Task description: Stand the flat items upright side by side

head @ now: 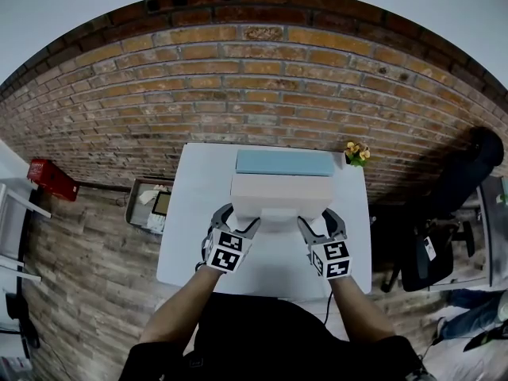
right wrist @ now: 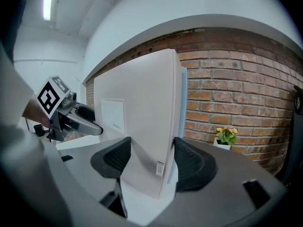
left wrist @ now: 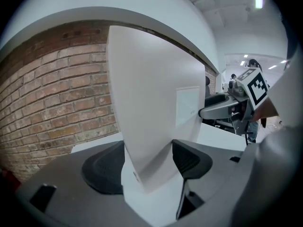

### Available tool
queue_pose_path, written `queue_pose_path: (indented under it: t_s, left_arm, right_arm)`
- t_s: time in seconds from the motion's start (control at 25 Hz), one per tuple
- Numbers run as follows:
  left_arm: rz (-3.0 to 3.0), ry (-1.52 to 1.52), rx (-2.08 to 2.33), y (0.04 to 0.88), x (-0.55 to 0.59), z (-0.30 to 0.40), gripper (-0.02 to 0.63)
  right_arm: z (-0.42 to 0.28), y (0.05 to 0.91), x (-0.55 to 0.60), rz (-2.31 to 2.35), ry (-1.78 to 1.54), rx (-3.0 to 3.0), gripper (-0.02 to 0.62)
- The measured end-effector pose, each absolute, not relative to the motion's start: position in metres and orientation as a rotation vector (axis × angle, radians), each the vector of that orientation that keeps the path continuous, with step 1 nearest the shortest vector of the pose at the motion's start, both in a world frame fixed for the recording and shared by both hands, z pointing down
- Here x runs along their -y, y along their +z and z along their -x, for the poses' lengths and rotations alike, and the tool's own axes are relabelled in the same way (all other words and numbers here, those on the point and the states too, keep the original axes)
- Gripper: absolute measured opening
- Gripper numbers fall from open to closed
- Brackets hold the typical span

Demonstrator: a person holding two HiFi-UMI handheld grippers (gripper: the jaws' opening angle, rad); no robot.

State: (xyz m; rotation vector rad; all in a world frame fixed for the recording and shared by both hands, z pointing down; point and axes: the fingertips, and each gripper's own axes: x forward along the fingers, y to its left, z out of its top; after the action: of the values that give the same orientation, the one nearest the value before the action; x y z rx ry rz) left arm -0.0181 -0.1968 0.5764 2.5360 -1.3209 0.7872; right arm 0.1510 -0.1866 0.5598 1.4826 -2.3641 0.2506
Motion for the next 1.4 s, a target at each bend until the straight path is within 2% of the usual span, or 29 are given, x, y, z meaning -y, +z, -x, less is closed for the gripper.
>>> queue_pose_path:
  t_s: [0.48, 0.76, 1.0, 1.4]
  left_arm:
    - [-2.593, 0.769, 1.228, 0.580, 0.188, 0.023, 0.318]
    - [-2.608, 0.790, 1.157, 0.581, 0.188, 0.030, 0.327]
    - [-2.686, 0.891, 0.998, 0.582, 0.188, 0.031, 0.342]
    - [-2.706, 0.920, 0.922, 0.575, 0.200, 0.035, 0.350]
  right_arm:
    - [-0.153, 0.568, 0.185, -1.384, 0.326, 2.399, 0.321]
    - [-0.156, 0.572, 0.188, -1.236, 0.384, 2.462, 0.427]
    - [-0.157, 0.573, 0.198, -1.068, 0.375, 2.500, 0.482]
    - [-0.146, 0.560, 0.212, -0.955, 0.292, 2.530, 0.491]
